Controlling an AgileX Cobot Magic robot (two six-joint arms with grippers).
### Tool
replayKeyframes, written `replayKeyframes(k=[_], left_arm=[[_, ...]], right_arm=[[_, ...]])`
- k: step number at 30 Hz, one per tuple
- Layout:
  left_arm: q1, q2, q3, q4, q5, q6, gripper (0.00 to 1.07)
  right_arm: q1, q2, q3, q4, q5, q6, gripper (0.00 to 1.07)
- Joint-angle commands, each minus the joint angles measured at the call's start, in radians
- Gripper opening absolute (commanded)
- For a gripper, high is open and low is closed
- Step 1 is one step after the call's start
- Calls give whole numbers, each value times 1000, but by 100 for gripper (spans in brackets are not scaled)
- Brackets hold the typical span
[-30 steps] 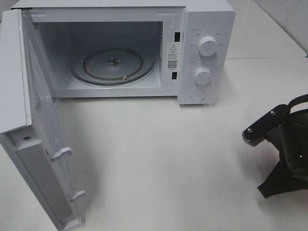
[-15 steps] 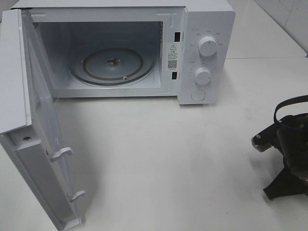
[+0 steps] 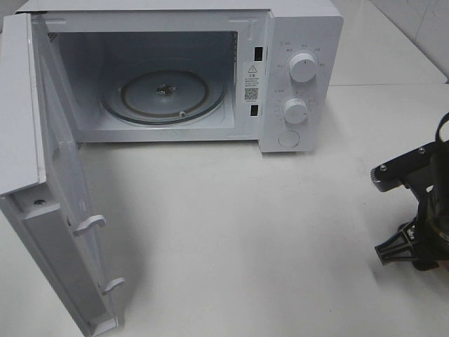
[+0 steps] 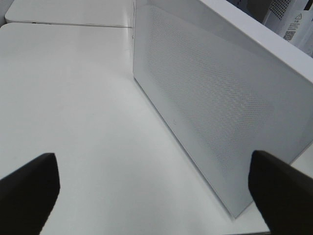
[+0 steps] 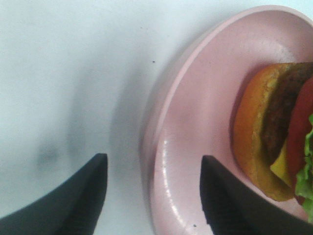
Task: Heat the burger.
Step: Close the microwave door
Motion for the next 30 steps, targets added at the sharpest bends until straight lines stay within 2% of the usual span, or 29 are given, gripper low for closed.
replayKeyframes(k=[1, 3, 4, 5, 6, 8, 9, 10, 12, 13, 14, 16, 19, 20, 30], left_arm=[[2, -15, 2, -8, -6, -1, 98], [2, -15, 2, -8, -6, -1, 98], [2, -15, 2, -8, -6, -1, 98], [2, -15, 2, -8, -6, -1, 98], [2, -15, 2, -8, -6, -1, 98], [2, -15, 2, -8, -6, -1, 98], [2, -15, 2, -8, -6, -1, 98], [2, -15, 2, -8, -6, -1, 98], [2, -15, 2, -8, -6, -1, 98], [2, -15, 2, -8, -6, -1, 98], [2, -15, 2, -8, -6, -1, 98], [2, -15, 2, -8, -6, -1, 98], [2, -15, 2, -8, -6, -1, 98], [2, -15, 2, -8, -6, -1, 98], [2, -15, 2, -8, -6, -1, 98]], right_arm=[[-5, -63, -4, 79, -41, -87, 68], [-5, -146, -4, 178, -79, -207, 71], [-5, -146, -4, 178, -79, -207, 71], [-5, -209, -4, 252, -95, -297, 73], [-5, -209, -4, 252, -95, -297, 73], [-5, -291, -4, 385, -108, -454, 75], [-5, -291, -4, 385, -108, -454, 75], [-5, -352, -4, 483, -113, -575, 77], [-5, -382, -4, 523, -113, -624, 77], [-5, -435, -4, 609, -106, -727, 76], [-5, -435, -4, 609, -106, -727, 76], [-5, -520, -4, 723, -65, -851, 76], [-5, -584, -4, 768, -32, -904, 76], [-5, -652, -4, 791, 10, -948, 76], [-5, -911, -38, 796, 185, -1014, 76]])
